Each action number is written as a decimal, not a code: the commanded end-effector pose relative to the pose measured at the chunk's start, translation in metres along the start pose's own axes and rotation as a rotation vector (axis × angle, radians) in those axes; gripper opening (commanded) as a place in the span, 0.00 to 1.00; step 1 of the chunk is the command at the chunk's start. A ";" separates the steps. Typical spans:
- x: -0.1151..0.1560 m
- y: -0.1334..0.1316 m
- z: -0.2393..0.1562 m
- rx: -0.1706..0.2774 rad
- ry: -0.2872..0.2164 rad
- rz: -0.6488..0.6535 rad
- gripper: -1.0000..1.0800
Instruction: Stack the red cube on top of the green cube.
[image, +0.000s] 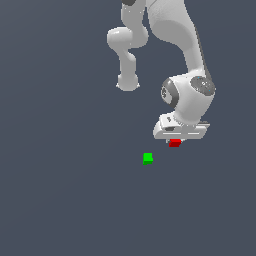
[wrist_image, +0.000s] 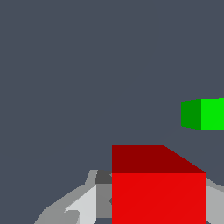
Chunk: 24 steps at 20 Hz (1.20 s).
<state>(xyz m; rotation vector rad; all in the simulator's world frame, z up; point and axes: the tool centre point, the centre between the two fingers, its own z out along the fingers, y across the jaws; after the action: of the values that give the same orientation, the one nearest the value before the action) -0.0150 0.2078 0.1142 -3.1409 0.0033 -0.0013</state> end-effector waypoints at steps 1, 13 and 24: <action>0.004 0.012 0.005 0.000 0.000 0.002 0.00; 0.037 0.101 0.047 -0.001 -0.001 0.002 0.00; 0.043 0.112 0.053 -0.001 -0.001 0.002 0.96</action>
<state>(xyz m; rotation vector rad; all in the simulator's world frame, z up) 0.0280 0.0951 0.0614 -3.1417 0.0067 0.0005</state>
